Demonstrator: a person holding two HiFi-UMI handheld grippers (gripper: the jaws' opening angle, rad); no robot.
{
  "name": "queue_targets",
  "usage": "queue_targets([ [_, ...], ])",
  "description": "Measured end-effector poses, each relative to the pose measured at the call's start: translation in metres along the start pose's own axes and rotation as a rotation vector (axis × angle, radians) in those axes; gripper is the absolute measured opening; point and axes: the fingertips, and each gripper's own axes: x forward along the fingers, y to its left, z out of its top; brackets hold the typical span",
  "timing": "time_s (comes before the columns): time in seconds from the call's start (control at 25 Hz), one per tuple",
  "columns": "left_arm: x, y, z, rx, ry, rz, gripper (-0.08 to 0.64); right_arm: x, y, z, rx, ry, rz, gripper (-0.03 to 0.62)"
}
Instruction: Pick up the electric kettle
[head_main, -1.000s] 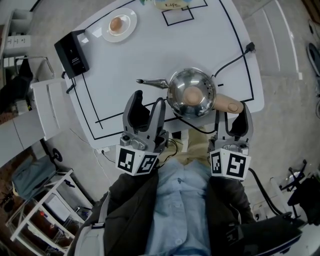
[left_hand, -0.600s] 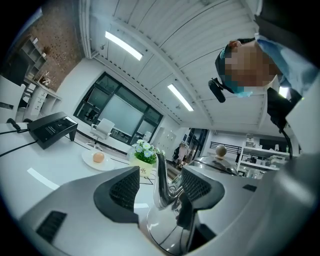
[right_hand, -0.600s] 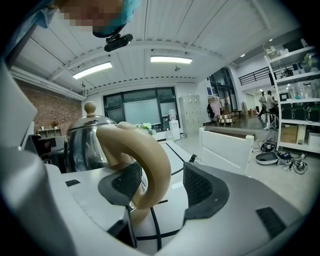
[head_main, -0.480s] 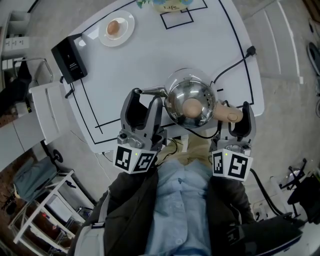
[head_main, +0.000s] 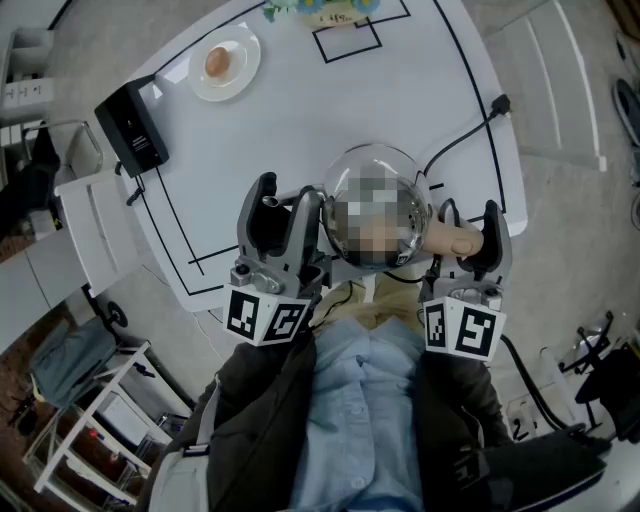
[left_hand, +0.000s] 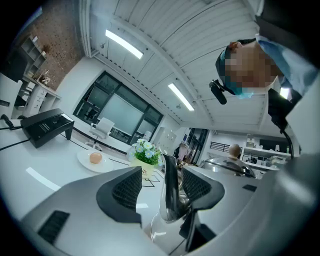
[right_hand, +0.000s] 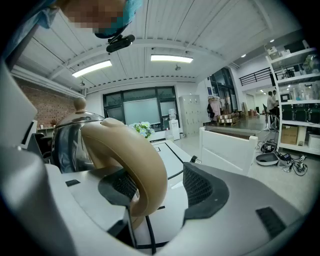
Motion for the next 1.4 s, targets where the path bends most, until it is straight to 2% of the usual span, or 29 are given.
queue_targets([
  [0.32,0.006,-0.002,0.002,-0.002,-0.006,-0.010,0.249,0.004,0.000,0.002,-0.006,-0.003,0.006,0.244],
  [0.72,0.007,-0.009,0.001,-0.002,-0.003,-0.019,0.116,0.005,0.001,0.003,-0.010,-0.002,0.011,0.234],
  [0.84,0.007,-0.011,0.001,-0.001,-0.006,-0.022,0.081,0.006,0.005,0.003,-0.021,-0.002,0.023,0.200],
  [1.04,0.008,-0.012,0.001,0.001,-0.006,-0.018,0.078,0.007,0.012,0.005,-0.032,-0.006,0.041,0.127],
  [1.4,0.008,-0.011,0.002,0.014,-0.006,0.003,0.071,0.006,0.012,0.007,-0.043,-0.016,0.050,0.110],
])
